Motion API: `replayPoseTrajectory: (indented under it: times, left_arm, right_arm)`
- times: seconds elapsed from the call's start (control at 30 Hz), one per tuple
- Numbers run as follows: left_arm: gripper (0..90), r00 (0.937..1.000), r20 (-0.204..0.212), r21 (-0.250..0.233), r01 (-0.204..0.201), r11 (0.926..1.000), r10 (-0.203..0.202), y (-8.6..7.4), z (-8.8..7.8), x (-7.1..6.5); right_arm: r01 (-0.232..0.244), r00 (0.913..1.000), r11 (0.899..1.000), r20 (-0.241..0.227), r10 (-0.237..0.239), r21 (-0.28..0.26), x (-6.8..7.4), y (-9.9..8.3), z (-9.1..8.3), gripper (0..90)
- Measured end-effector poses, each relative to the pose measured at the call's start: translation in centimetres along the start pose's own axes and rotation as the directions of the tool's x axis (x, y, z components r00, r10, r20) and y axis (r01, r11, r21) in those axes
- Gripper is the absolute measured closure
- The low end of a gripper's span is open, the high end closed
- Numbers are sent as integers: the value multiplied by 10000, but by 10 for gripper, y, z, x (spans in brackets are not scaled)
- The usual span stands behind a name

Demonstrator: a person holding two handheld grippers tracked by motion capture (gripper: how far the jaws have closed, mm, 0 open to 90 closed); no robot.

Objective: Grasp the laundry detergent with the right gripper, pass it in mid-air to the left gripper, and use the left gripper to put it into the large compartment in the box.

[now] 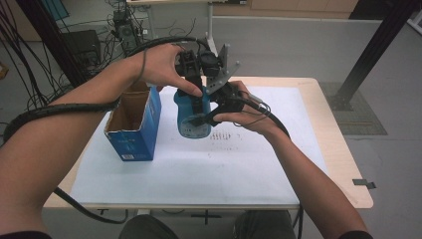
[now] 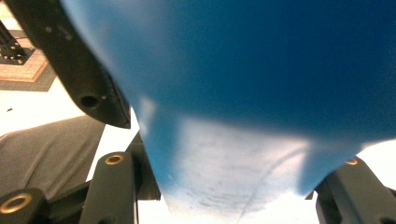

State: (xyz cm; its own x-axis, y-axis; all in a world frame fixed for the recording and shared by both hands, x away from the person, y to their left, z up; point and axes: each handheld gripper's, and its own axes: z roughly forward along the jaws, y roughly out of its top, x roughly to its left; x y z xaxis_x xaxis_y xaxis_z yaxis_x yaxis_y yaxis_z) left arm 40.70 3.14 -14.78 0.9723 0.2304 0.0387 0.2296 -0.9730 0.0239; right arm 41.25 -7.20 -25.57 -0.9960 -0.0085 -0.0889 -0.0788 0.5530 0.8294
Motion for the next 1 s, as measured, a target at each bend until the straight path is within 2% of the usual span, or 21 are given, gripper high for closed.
replayPoseTrajectory:
  times: [1.0]
  left_arm:
    - [348,9999,96,159,-78,9998,77,1,7,0]
  right_arm:
    - [-34,9999,10000,-130,34,14,0,-5,4,437]
